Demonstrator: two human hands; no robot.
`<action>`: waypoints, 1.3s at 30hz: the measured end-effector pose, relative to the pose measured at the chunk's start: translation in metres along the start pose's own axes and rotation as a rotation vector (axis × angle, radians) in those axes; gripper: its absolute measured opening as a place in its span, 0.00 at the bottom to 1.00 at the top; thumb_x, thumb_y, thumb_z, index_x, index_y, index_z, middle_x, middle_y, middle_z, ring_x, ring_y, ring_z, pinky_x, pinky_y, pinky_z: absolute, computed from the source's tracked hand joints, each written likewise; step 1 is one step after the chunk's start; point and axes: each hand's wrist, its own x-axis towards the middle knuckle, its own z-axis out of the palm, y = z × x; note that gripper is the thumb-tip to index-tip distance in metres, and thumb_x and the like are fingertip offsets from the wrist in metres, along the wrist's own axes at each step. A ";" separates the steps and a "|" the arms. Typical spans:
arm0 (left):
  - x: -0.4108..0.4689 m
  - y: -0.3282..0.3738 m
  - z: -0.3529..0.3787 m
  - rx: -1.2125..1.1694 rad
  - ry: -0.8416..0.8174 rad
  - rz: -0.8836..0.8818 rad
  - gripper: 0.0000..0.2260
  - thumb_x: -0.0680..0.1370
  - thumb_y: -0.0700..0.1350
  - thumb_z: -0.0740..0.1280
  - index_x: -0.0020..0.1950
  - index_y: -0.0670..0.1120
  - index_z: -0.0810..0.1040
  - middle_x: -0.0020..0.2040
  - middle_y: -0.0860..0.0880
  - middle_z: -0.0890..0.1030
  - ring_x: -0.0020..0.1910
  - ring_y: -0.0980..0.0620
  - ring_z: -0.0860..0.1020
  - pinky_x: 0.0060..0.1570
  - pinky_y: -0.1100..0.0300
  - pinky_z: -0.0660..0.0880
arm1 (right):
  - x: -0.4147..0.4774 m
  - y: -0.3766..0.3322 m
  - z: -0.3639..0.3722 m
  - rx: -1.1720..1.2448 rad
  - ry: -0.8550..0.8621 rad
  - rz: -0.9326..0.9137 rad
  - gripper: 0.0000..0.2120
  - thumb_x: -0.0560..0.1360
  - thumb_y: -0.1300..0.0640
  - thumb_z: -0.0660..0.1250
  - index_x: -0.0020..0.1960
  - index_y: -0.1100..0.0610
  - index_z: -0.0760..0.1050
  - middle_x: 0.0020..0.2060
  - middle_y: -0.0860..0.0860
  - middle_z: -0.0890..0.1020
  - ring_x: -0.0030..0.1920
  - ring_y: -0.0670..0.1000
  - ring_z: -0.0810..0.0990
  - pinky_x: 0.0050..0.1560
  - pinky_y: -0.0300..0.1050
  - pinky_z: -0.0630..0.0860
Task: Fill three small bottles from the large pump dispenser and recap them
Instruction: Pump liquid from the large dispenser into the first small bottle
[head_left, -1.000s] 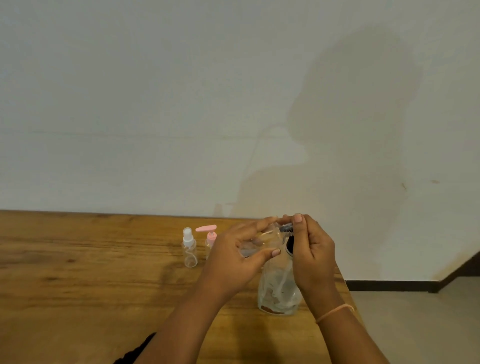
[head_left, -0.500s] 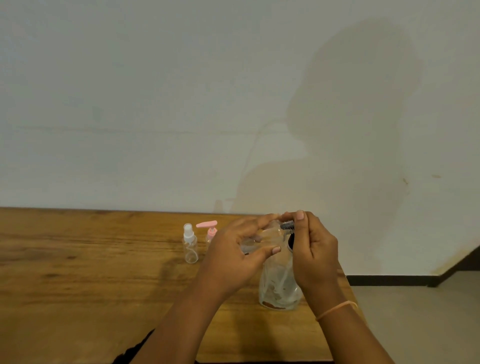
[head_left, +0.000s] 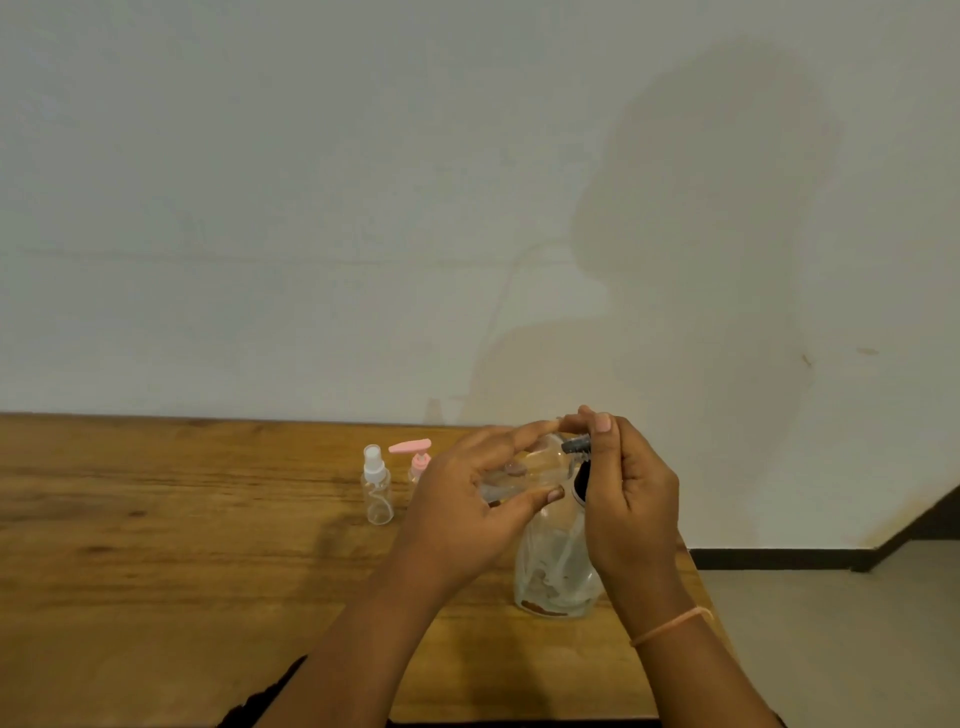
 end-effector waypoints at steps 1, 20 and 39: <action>0.000 -0.001 0.000 0.005 -0.004 -0.004 0.25 0.70 0.46 0.75 0.59 0.69 0.71 0.56 0.63 0.77 0.55 0.68 0.74 0.48 0.76 0.72 | -0.001 0.002 0.001 -0.006 0.005 -0.013 0.12 0.79 0.45 0.52 0.46 0.40 0.74 0.41 0.34 0.81 0.45 0.38 0.80 0.42 0.30 0.75; 0.001 -0.001 -0.001 0.010 -0.020 -0.026 0.26 0.69 0.47 0.75 0.56 0.71 0.70 0.56 0.63 0.78 0.54 0.68 0.74 0.48 0.78 0.70 | 0.002 0.008 0.001 -0.006 -0.006 -0.018 0.12 0.79 0.45 0.52 0.45 0.40 0.74 0.41 0.40 0.82 0.46 0.41 0.81 0.45 0.39 0.77; 0.003 -0.004 -0.001 -0.034 -0.033 -0.043 0.25 0.69 0.45 0.76 0.58 0.68 0.73 0.56 0.60 0.79 0.54 0.65 0.76 0.51 0.73 0.73 | -0.001 0.013 0.003 -0.054 0.020 -0.003 0.13 0.79 0.44 0.51 0.44 0.39 0.73 0.41 0.45 0.82 0.48 0.48 0.81 0.49 0.59 0.77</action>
